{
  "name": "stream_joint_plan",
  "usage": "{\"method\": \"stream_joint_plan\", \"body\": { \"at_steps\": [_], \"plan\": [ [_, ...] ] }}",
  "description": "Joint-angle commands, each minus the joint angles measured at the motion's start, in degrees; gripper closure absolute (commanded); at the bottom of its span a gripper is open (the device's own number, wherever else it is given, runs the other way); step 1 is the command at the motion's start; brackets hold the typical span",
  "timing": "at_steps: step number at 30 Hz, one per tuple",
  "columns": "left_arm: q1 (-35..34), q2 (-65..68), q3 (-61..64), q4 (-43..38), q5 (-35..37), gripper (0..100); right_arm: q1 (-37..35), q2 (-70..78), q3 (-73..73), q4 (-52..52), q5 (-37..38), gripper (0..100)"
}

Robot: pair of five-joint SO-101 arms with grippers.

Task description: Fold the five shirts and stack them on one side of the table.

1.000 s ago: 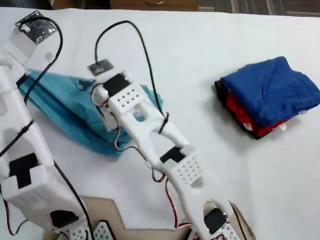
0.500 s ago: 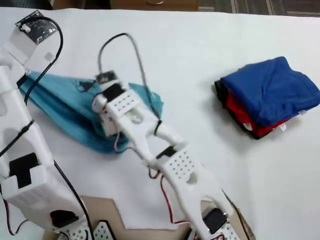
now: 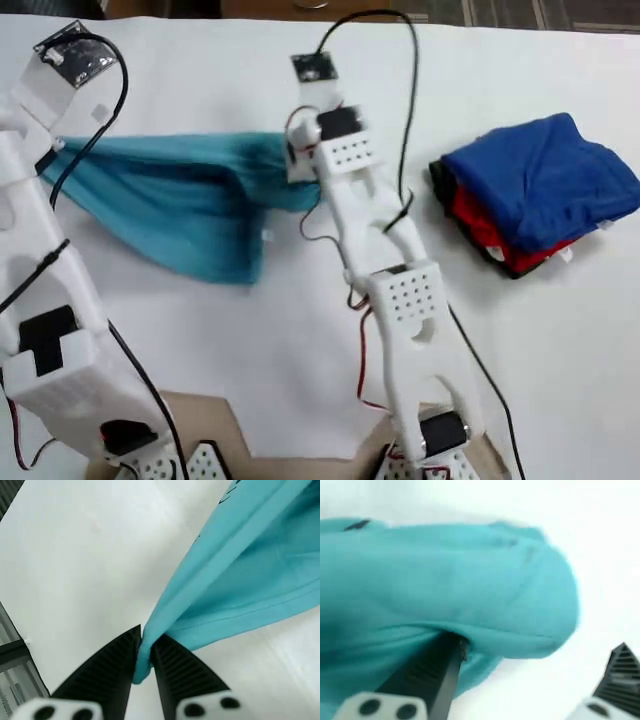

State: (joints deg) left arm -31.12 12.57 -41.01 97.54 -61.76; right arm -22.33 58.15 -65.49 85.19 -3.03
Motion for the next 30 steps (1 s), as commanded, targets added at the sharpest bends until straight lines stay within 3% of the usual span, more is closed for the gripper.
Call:
{"method": "stream_joint_plan", "body": {
  "at_steps": [1,12,18,25,30],
  "plan": [
    [-0.7,-0.8,-2.3,0.1,0.5,98,1.7,-0.5,-5.5,0.0,5.6,58.4],
    [0.0,-0.7,-2.3,0.3,0.5,98,-7.8,-4.4,-5.9,16.0,7.5,58.1],
    [-0.1,-0.5,-2.3,-0.1,0.4,98,-11.7,-10.5,-0.9,16.1,14.8,58.1],
    [-0.1,-0.4,-2.3,-0.2,0.4,98,-20.2,-15.9,12.5,16.0,15.5,58.1],
    [-0.1,-0.4,-2.3,-0.2,0.4,98,-21.9,-13.6,15.2,12.0,15.6,58.1]
  ]
}}
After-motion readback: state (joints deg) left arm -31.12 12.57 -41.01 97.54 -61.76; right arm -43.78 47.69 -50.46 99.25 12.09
